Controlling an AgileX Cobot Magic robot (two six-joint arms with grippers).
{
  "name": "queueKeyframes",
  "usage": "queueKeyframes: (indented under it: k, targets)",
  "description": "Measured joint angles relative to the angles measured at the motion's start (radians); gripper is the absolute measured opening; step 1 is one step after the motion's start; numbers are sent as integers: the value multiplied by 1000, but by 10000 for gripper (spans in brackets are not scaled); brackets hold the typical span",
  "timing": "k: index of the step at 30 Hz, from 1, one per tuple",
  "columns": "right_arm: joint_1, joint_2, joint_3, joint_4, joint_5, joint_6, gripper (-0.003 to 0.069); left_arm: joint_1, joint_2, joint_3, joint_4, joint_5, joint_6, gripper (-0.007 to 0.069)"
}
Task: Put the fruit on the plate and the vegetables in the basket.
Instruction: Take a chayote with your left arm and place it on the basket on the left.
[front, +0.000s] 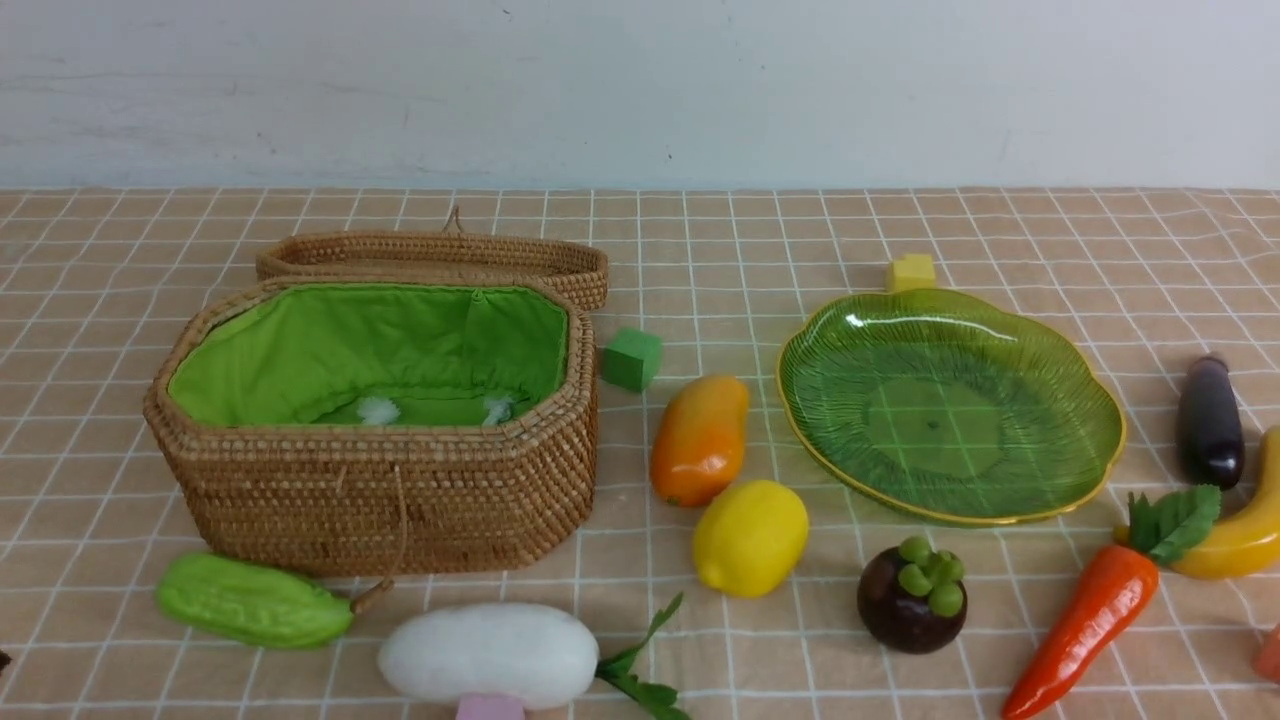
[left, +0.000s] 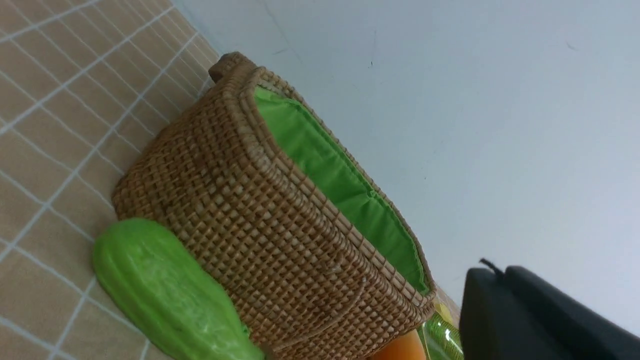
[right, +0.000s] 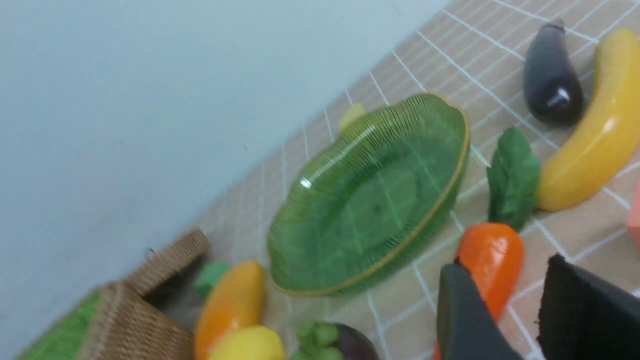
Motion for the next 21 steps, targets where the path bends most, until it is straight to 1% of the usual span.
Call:
queueKeyframes:
  k: [2,3,4,5,6,7,8,9,10,11,12,13,14,15,16,17,18,19,20,21]
  targets:
    - [7,0,-9,58,21,7,232,0,4,-66,5,67,65,-13]
    - [9,0,-12,62,37,7,232,0,9,-72,5,73,71,-13]
    - [16,0,-35,77,77,2,225,0,24,-106,5,104,106,-13]
    - [35,8,-89,87,162,-29,213,0,78,-172,6,184,166,-13]
    - [42,10,-98,89,188,-36,211,0,86,-172,6,196,176,-13]
    - [57,26,-153,90,239,-66,199,0,124,-218,7,243,230,-13]
    - [91,78,-244,90,343,-137,182,0,215,-287,7,348,314,-13]
    - [108,122,-314,90,394,-181,170,0,267,-338,7,403,375,-13]
    - [132,172,-388,88,470,-221,158,0,360,-397,4,502,450,-13]
    - [136,183,-403,86,483,-229,156,0,373,-416,2,516,475,-13]
    - [163,278,-536,67,592,-282,140,-9,447,-468,-2,602,545,-13]
    - [173,318,-594,52,646,-299,136,-30,500,-505,-4,650,595,-13]
    - [184,374,-676,28,744,-321,132,-72,559,-547,-4,690,648,-13]
    - [185,382,-689,25,759,-325,132,-81,567,-547,-4,696,648,-13]
    - [188,452,-796,-8,888,-365,132,-174,622,-592,8,734,696,-13]
    - [188,477,-838,-19,942,-387,132,-220,642,-603,20,749,710,-13]
    - [188,483,-858,-21,955,-393,132,-231,647,-610,31,753,720,-13]
    - [188,519,-918,-32,1037,-445,132,-310,681,-629,86,783,755,-13]
    - [189,533,-954,-34,1065,-480,132,-351,703,-638,128,807,771,-13]
    - [189,540,-984,-35,1077,-515,132,-402,740,-650,197,829,783,-13]
